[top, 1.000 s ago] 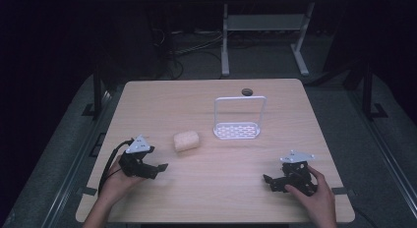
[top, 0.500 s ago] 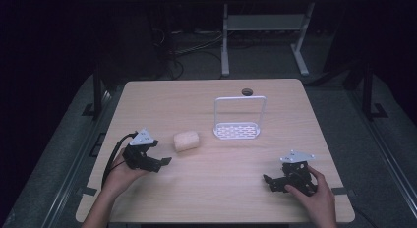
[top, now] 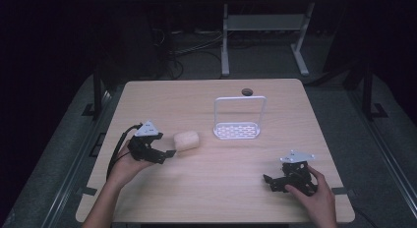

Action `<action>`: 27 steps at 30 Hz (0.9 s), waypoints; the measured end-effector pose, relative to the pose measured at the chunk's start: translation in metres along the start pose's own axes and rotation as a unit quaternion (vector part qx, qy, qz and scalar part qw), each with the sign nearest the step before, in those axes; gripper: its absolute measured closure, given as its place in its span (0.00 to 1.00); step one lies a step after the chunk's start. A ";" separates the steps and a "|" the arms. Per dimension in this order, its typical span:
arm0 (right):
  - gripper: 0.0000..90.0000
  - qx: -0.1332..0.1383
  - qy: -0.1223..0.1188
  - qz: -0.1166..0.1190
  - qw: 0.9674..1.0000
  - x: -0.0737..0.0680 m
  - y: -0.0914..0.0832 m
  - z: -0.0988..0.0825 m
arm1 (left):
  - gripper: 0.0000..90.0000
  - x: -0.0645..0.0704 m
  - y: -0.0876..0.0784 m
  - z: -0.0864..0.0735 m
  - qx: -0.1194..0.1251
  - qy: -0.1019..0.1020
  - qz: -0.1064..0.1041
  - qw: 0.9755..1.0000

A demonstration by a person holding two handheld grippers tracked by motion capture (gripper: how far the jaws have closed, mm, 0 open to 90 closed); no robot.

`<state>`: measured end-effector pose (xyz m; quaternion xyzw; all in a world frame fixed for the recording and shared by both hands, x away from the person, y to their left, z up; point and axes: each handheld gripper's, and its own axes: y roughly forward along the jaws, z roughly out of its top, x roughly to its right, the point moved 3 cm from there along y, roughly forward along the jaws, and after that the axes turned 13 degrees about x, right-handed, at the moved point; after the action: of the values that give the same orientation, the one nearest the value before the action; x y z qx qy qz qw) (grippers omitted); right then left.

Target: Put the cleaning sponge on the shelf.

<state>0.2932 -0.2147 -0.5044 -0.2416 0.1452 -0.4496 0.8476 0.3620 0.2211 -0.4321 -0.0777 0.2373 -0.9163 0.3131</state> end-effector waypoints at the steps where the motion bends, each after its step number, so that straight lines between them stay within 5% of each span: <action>1: 0.00 0.000 0.000 0.000 1.000 0.000 0.000 0.000 | 0.16 0.000 0.001 0.001 0.001 -0.002 0.002 1.000; 27: 0.00 0.000 0.000 0.001 1.000 0.000 0.000 0.000 | 0.16 -0.013 0.028 0.031 0.022 0.001 -0.013 1.000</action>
<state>0.2932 -0.2148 -0.5045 -0.2416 0.1450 -0.4488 0.8480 0.3963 0.1978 -0.4187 -0.0728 0.2162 -0.9254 0.3027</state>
